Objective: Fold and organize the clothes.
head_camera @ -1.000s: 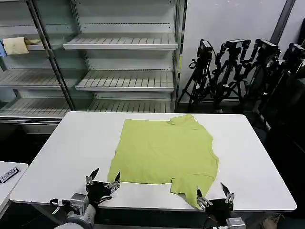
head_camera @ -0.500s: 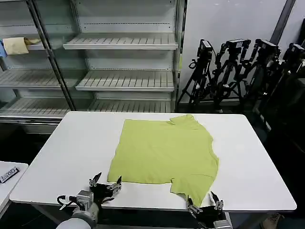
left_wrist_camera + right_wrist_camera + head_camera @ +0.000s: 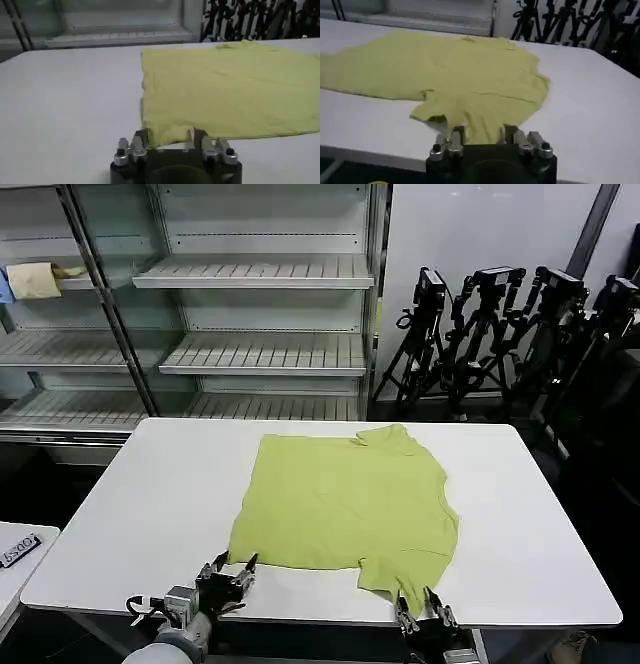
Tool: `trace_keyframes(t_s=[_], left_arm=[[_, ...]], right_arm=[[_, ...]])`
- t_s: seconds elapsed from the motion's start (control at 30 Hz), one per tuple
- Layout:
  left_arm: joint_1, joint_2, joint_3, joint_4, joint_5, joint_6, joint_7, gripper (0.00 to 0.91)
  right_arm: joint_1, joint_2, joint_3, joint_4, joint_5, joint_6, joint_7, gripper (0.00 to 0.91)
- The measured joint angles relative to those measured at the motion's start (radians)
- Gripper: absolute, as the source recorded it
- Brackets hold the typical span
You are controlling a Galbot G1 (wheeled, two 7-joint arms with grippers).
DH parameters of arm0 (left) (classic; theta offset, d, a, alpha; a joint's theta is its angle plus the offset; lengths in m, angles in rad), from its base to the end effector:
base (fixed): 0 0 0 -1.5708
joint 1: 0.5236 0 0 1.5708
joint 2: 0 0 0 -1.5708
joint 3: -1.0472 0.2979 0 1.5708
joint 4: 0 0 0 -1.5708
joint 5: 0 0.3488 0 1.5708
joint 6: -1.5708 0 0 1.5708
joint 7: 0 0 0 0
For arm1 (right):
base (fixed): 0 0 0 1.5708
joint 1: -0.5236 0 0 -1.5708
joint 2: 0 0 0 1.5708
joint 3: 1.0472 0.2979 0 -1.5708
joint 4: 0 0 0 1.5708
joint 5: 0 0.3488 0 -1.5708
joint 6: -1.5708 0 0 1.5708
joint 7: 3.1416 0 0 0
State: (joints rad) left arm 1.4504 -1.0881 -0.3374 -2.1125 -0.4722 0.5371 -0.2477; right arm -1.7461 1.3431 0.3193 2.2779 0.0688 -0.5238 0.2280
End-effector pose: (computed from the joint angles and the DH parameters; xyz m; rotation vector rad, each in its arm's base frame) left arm 0.2190 0.0058 -0.2350 -0.2295 -2.6061 -0.0703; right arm 0.1463 0.0363 -0.2295 0.1058 -2.6017 0.1523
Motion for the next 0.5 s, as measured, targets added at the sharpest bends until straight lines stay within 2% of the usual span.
trace_keyframes(t_s=[0.5], left_arm=[[0.047,0.002,-0.020,-0.050,-0.028,-0.047,0.012,0.030]], right_arm=[[-0.043,-0.014,0.010,0.039,-0.015,0.013,-0.014,0.000]])
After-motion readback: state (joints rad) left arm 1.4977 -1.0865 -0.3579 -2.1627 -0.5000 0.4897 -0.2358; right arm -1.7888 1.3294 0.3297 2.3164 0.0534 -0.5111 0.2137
